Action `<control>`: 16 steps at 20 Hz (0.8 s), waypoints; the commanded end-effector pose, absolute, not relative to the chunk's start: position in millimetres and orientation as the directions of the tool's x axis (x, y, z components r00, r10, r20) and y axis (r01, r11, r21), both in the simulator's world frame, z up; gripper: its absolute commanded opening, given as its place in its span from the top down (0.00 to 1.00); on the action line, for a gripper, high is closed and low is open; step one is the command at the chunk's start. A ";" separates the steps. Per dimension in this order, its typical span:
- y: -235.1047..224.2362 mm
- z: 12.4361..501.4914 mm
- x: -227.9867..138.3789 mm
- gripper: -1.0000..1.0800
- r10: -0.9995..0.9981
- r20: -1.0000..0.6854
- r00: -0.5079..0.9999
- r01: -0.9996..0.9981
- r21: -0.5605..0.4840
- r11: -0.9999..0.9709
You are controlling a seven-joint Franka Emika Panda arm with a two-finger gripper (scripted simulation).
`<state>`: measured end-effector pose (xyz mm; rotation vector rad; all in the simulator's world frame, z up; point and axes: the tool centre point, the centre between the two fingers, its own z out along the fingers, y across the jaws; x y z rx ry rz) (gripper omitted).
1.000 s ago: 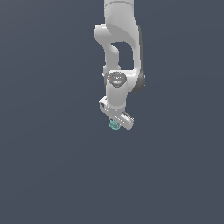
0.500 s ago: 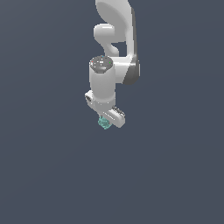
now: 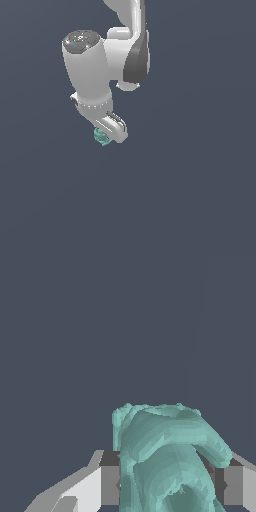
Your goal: Pick up the object and move it to a goal position.
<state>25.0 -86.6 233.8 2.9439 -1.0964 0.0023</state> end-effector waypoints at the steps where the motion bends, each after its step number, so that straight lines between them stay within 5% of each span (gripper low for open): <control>1: -97.9 251.4 33.7 1.00 -0.653 0.000 0.757 -0.653 0.000 -0.757; 16: -131.5 301.9 62.2 1.00 -0.653 0.000 0.757 -0.653 0.000 -0.757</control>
